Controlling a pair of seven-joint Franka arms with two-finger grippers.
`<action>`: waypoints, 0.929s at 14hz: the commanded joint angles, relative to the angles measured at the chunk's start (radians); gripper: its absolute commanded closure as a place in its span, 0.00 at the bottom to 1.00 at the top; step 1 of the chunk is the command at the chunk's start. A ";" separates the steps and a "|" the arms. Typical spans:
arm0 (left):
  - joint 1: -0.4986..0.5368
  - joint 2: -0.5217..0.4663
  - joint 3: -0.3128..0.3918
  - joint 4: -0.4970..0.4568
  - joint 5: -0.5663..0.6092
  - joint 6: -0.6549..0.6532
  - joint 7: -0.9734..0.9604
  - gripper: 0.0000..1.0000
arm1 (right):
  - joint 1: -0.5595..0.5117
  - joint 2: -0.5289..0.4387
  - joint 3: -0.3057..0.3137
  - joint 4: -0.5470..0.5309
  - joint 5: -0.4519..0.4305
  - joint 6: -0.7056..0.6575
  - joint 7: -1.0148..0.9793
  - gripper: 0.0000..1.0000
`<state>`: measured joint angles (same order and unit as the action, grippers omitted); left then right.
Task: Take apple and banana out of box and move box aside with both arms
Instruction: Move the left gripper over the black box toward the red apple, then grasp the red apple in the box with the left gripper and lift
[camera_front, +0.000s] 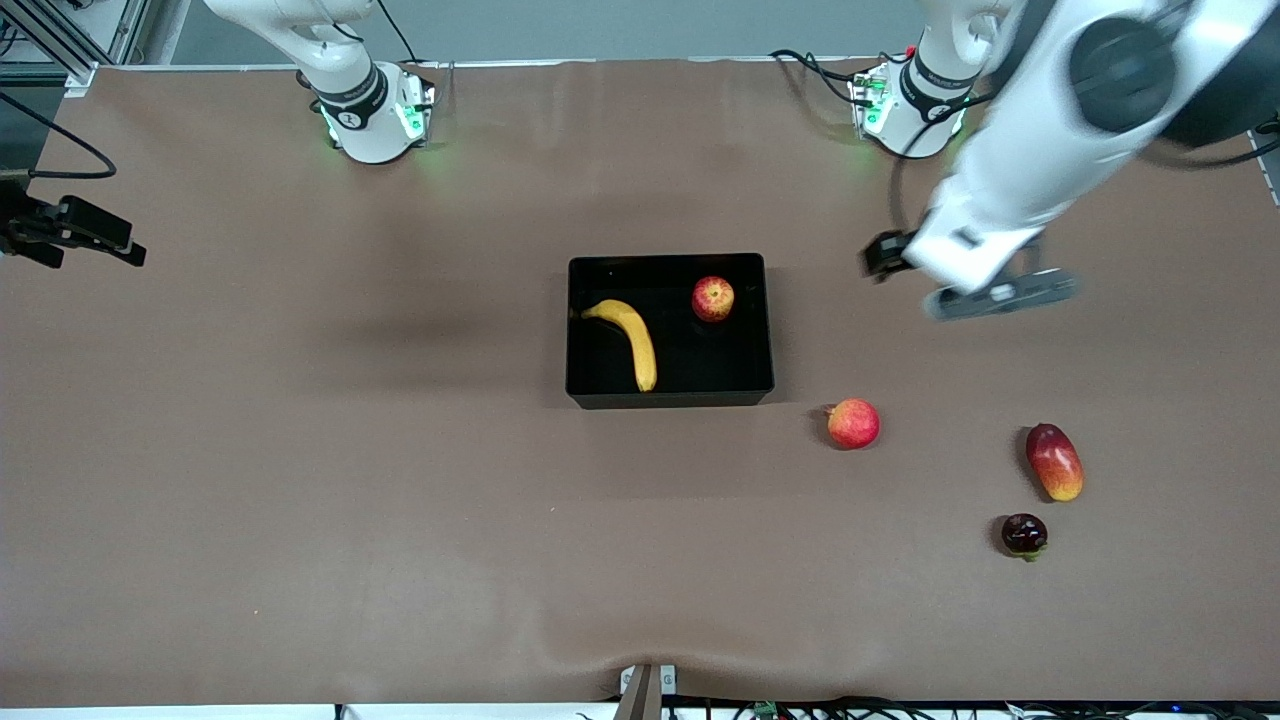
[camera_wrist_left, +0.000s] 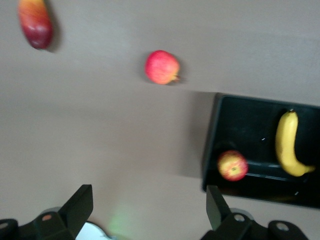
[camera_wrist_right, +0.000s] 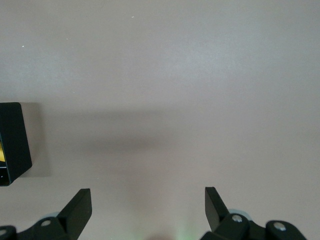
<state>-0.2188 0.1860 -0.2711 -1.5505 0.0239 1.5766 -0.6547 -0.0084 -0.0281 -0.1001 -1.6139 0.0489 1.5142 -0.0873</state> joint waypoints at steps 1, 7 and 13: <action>-0.104 0.071 0.000 -0.011 0.014 0.078 -0.231 0.00 | -0.012 0.005 0.008 0.015 0.000 -0.012 -0.002 0.00; -0.281 0.167 0.001 -0.177 0.028 0.361 -0.595 0.00 | -0.012 0.005 0.010 0.015 0.000 -0.012 -0.002 0.00; -0.341 0.360 0.004 -0.217 0.028 0.507 -0.804 0.00 | -0.013 0.008 0.008 0.017 0.003 -0.003 -0.002 0.00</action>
<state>-0.5348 0.4949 -0.2755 -1.7724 0.0329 2.0561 -1.4002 -0.0086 -0.0280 -0.0996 -1.6137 0.0495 1.5153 -0.0873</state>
